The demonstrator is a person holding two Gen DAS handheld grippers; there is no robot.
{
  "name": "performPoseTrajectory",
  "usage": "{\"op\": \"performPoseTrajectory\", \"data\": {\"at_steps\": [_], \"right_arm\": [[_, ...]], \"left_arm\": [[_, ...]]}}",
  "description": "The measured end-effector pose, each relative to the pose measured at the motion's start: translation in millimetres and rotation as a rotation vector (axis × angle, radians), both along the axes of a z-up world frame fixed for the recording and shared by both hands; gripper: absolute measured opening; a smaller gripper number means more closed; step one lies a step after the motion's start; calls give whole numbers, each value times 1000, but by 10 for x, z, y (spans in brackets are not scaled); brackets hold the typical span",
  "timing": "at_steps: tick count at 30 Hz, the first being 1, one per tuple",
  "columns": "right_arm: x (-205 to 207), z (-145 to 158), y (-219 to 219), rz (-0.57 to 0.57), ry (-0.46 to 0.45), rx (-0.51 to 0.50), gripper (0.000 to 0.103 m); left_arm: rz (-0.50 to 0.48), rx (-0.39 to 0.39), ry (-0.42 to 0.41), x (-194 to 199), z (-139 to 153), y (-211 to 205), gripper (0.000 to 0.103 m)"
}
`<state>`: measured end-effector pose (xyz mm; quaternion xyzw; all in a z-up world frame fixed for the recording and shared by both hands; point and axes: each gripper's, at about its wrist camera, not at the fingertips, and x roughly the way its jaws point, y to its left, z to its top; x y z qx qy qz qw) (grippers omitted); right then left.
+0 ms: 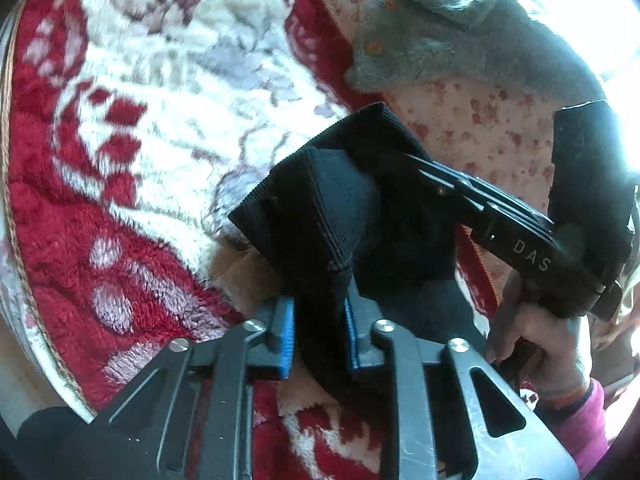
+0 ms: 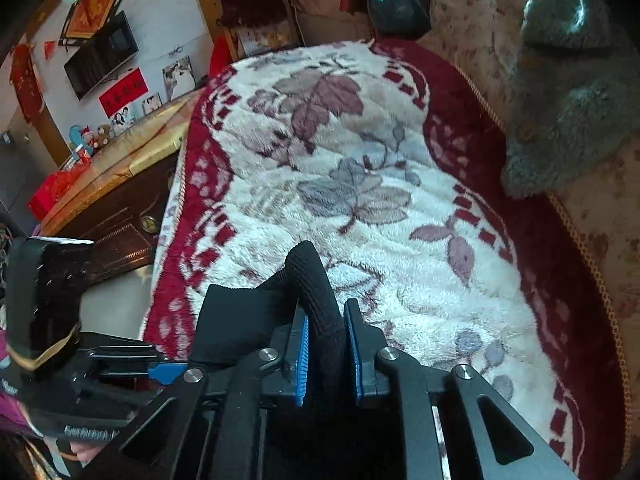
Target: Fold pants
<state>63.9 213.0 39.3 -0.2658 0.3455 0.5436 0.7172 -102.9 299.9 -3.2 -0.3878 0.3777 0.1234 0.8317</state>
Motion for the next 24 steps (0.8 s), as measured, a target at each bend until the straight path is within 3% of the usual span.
{"op": "performPoseTrajectory", "data": {"at_steps": [7, 14, 19, 24], "right_arm": [[-104, 439, -339, -33, 1, 101, 15], [-438, 1115, -1104, -92, -67, 253, 15], [-655, 1347, -1887, -192, -79, 338, 15], [-845, 1288, -2753, -325, -63, 389, 15]], "left_arm": [[-56, 158, -105, -99, 601, -360, 16], [-223, 287, -243, -194, 1234, -1085, 16], [-347, 330, -293, -209, 1389, -1651, 16], [-505, 388, -299, -221, 1292, -2378, 16]]}}
